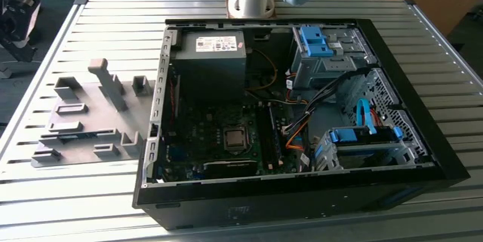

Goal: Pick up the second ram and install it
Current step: 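Pick up the second ram and move it above second insertion slot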

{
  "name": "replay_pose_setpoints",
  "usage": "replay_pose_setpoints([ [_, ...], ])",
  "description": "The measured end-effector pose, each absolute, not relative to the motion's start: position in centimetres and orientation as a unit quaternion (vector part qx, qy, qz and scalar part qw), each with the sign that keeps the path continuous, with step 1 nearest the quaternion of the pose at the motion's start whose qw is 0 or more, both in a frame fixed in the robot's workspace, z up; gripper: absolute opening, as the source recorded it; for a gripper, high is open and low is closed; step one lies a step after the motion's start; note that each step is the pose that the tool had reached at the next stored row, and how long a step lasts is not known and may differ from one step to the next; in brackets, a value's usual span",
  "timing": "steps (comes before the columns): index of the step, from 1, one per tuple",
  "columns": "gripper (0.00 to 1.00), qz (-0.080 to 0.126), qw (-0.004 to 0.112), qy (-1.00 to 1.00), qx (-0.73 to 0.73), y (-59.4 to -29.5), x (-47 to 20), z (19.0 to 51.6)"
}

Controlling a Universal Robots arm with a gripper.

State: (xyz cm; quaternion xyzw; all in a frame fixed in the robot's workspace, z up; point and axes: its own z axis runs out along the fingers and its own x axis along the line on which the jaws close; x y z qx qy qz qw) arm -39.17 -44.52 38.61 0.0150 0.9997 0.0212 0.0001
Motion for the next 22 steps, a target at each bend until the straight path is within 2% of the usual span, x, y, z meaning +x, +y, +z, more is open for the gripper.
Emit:
replay_pose_setpoints([
  [22,0.11,0.019,-0.002,0.995,-0.098,-44.62,-39.21,38.46],
])
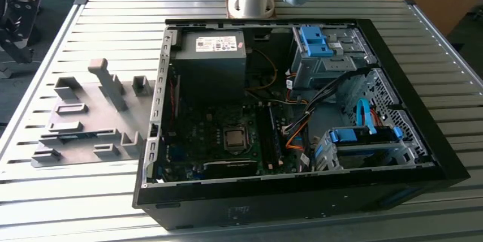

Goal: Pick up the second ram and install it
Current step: 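Pick up the second ram and move it above second insertion slot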

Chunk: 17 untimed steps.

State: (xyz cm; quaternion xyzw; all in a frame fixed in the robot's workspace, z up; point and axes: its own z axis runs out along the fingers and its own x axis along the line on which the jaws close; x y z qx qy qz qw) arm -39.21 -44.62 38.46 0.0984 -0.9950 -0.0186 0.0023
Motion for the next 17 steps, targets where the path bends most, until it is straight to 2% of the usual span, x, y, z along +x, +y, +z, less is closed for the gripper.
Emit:
replay_pose_setpoints([
  [17,0.11,-0.018,0.003,-0.993,0.113,-44.62,-39.22,38.45],
])
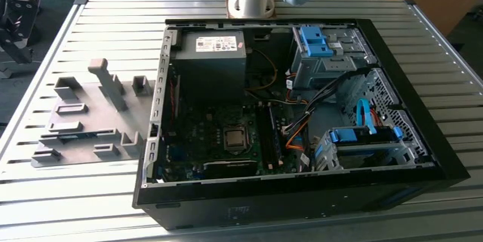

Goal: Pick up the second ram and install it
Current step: 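Pick up the second ram and move it above second insertion slot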

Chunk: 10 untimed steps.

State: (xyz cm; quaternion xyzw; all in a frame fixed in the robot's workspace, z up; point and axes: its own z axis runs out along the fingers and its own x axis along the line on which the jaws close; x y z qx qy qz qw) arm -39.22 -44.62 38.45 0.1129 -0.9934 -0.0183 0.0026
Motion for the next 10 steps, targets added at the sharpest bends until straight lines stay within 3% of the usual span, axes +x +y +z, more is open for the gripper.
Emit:
replay_pose_setpoints([
  [10,0.11,-0.018,0.004,-0.983,0.18,-44.62,-39.25,38.41],
])
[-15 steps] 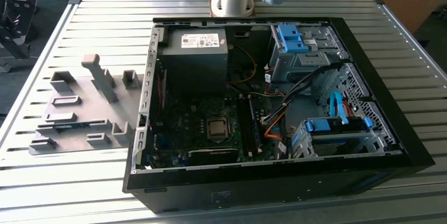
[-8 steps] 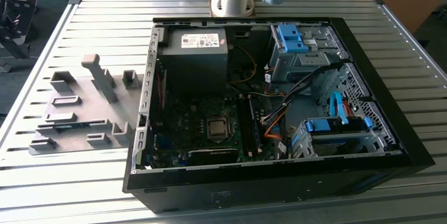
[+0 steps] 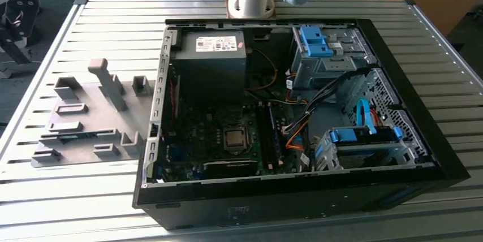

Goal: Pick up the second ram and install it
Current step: 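Pick up the second ram and move it above second insertion slot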

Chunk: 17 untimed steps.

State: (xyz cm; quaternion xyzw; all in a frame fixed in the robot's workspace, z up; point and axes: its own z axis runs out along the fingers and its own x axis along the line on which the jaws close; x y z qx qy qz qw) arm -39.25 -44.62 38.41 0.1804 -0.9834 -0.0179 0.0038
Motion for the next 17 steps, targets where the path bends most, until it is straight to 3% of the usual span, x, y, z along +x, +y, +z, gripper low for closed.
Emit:
replay_pose_setpoints([
  [17,0.11,-0.017,0.006,-0.945,0.326,-44.62,-39.27,38.31],
])
